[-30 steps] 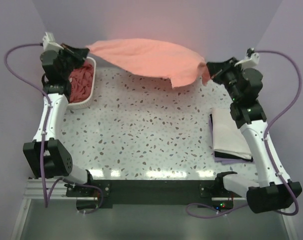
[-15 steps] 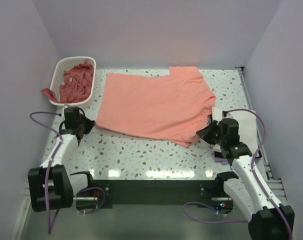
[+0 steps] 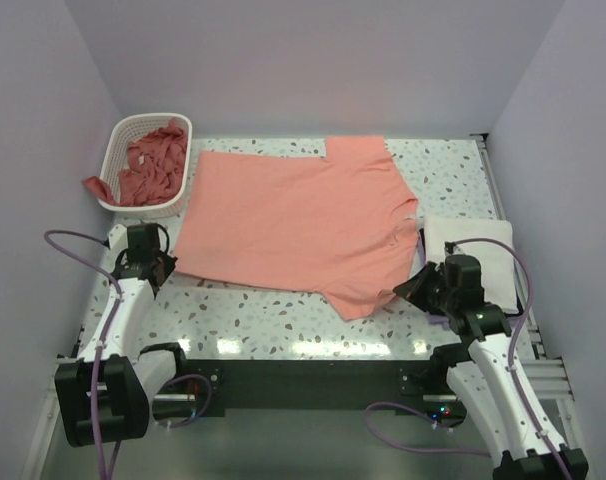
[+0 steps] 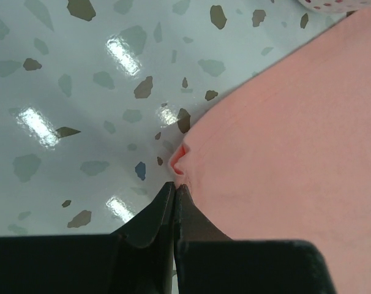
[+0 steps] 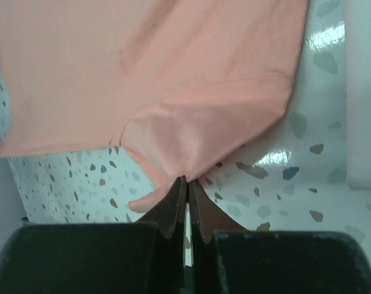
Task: Fold and stack the t-shirts
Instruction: Flatten the tshirt out, then fold the tshirt
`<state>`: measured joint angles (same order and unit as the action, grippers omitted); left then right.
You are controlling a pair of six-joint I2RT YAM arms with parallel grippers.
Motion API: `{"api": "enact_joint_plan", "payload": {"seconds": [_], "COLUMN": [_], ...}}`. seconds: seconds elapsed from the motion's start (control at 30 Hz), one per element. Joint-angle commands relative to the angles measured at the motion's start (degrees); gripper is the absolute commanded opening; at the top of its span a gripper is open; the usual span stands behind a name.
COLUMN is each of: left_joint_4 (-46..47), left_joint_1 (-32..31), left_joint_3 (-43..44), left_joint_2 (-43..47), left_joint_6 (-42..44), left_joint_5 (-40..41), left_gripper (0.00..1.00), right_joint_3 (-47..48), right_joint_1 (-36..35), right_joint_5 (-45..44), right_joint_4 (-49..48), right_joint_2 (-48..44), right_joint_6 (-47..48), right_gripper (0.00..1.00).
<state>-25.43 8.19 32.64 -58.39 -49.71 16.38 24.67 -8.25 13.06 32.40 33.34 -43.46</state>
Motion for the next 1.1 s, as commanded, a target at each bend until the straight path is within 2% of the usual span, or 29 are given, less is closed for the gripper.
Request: {"api": "enact_joint_plan", "payload": {"seconds": [0.0,0.13,0.33,0.5,0.6,0.7,0.8,0.83,0.97,1.07], "left_joint_4": [-0.68,-0.15,-1.55,0.02,3.87,7.23,5.66,5.22,7.23,6.37], "left_joint_1": [0.16,0.08,0.16,0.08,-0.19,-4.74,-10.2,-10.55,-10.73,-10.73], "left_joint_3": [1.9,2.86,2.34,0.32,0.84,3.91,10.58,13.64,17.71,21.75], "left_joint_2": [0.21,0.73,0.73,0.74,-0.4,-5.22,-14.1,-18.12,-23.78,-28.52], "left_joint_6": [3.74,5.59,6.21,5.77,5.33,4.28,2.7,2.34,1.37,1.2], "left_joint_5": [1.47,-1.78,-1.97,-3.28,-6.09,-4.79,-0.66,-0.91,-1.09,-1.09], "left_gripper": [0.0,0.0,0.0,0.0,0.0,0.0,0.01,0.01,0.02,0.02], "right_joint_3": [3.89,7.75,10.31,10.67,10.32,10.75,11.63,12.59,16.37,20.32], "right_joint_1": [-0.01,-0.01,-0.01,-0.01,-0.01,-0.01,-0.01,-0.01,-0.01,-0.01], "right_joint_5": [1.09,-0.84,0.82,0.13,-1.71,-4.78,-5.76,-5.68,-7.17,-8.05], "right_joint_4": [7.84,17.14,23.05,23.76,20.43,14.37,6.2,2.44,-5.57,-8.75], "right_joint_2": [-3.45,-7.5,-10.49,-10.58,-8.74,-2.43,5.75,7.77,18.93,27.9], "right_joint_6": [0.57,2.41,3.21,3.82,4.17,5.84,6.28,5.94,5.76,6.46], "right_gripper": [0.0,0.0,0.0,0.0,0.0,0.0,0.0,0.0,0.0,0.0]}}
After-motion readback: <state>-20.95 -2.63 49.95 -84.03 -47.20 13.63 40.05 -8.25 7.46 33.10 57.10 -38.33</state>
